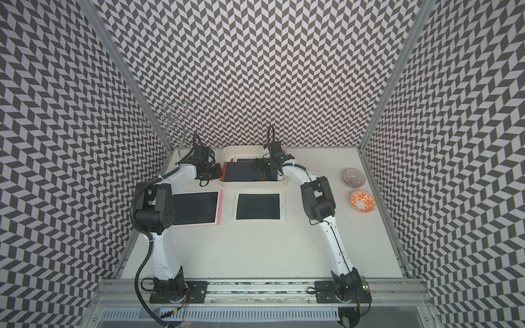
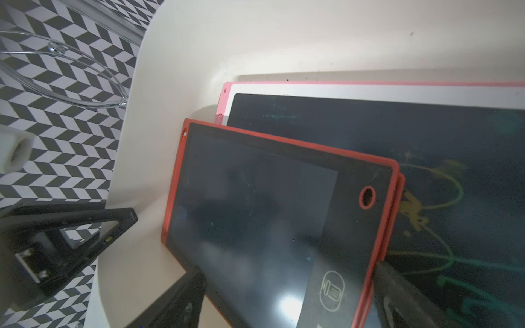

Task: Take out the writing tablet from the storage box
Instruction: Pick up the writing tablet from the storage box.

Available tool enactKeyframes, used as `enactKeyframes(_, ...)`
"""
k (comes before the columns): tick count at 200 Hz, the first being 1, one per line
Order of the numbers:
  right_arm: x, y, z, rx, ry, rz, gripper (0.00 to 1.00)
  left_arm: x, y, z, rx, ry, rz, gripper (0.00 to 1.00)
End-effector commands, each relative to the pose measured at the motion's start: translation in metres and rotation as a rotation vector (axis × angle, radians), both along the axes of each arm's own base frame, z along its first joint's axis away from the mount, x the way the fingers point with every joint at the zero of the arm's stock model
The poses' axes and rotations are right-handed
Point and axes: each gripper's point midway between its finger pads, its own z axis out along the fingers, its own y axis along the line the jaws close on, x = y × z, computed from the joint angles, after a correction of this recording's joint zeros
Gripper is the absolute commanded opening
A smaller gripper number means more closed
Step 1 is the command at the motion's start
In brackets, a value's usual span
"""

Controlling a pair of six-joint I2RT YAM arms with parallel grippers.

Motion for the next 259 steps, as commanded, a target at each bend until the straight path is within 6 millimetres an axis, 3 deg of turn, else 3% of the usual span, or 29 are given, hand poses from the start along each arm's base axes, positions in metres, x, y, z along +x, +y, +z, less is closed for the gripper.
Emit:
enactKeyframes(1,-0.013,0.024,0.047,0.101,-0.052,0.081,0.92,0.001,-0.014,-0.003,-0.020,0.008,-0.033,0.22)
enactKeyframes(109,-0.020,0.023,0.090,0.117,-0.125,0.121,0.88,0.000,-0.013,-0.004,-0.006,0.013,-0.031,0.22)
enactKeyframes(206,-0.026,0.030,0.084,0.185,-0.058,0.153,0.82,-0.001,-0.015,-0.004,-0.011,0.013,-0.035,0.22)
enactKeyframes(259,-0.024,0.030,0.091,0.208,-0.063,0.148,0.78,-0.001,-0.016,-0.003,-0.014,0.012,-0.035,0.21)
